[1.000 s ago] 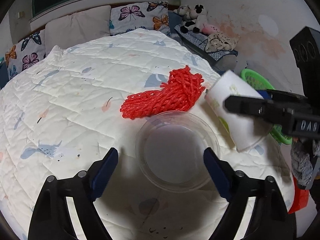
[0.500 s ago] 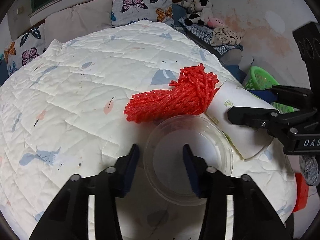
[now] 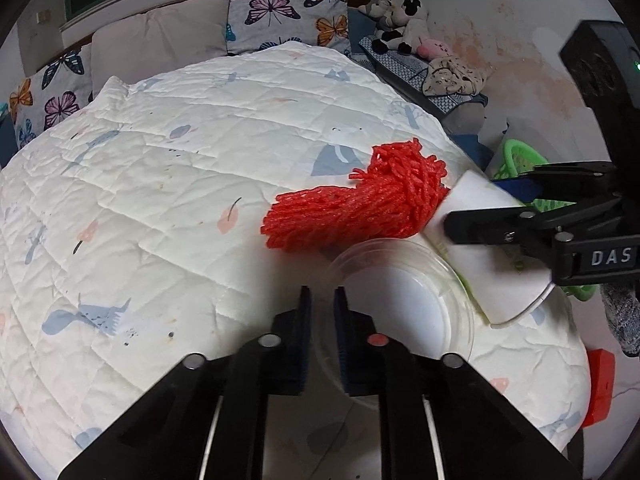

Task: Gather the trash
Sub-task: 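Drop the paper cup into the green basket from the right tool while the left tool carries the bowl over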

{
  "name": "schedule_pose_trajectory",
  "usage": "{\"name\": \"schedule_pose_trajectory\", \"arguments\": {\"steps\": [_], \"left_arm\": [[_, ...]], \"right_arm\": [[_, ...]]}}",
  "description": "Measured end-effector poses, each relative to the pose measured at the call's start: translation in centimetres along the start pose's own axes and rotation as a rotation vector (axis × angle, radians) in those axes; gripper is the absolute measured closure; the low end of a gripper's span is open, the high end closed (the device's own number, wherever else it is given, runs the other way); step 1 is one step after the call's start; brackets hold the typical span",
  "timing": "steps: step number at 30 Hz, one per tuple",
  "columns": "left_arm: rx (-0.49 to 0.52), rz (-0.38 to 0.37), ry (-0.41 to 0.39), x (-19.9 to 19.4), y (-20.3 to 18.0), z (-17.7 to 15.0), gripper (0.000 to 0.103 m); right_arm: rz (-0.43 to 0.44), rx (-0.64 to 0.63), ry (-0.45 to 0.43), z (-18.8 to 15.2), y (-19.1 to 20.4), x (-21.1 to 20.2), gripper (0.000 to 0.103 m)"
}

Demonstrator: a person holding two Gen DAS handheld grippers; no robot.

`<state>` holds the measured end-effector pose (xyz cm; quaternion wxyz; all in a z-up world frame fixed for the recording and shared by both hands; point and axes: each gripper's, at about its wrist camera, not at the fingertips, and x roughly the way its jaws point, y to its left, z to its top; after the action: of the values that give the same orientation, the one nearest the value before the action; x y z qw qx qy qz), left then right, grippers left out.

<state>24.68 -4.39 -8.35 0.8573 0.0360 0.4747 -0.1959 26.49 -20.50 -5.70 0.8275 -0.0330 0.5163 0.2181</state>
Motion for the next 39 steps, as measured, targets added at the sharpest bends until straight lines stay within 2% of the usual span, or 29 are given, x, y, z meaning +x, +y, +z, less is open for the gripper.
{"name": "schedule_pose_trajectory", "arguments": {"steps": [7, 11, 21, 25, 30, 39], "left_arm": [[0.009, 0.029, -0.044, -1.7, -0.6, -0.9, 0.098], [0.012, 0.039, -0.073, -2.9, -1.0, -1.2, 0.098], [0.028, 0.08, -0.163, -7.0, -1.7, -1.1, 0.098], [0.024, 0.071, -0.189, -8.6, -2.0, -0.5, 0.098], [0.053, 0.043, -0.21, -9.3, -3.9, 0.6, 0.098], [0.136, -0.039, -0.208, -7.8, -10.1, 3.6, 0.098]], "right_arm": [[0.011, 0.008, -0.17, -2.5, 0.6, -4.5, 0.048], [-0.011, 0.011, -0.251, -3.8, 0.8, -6.2, 0.048], [0.06, 0.128, -0.376, -5.6, -0.6, -9.5, 0.048], [0.056, 0.161, -0.42, -6.2, -1.6, -11.2, 0.048], [-0.012, 0.191, -0.45, -7.4, -3.6, -12.9, 0.048], [-0.223, 0.281, -0.437, -11.0, -10.2, -14.4, 0.048]]}}
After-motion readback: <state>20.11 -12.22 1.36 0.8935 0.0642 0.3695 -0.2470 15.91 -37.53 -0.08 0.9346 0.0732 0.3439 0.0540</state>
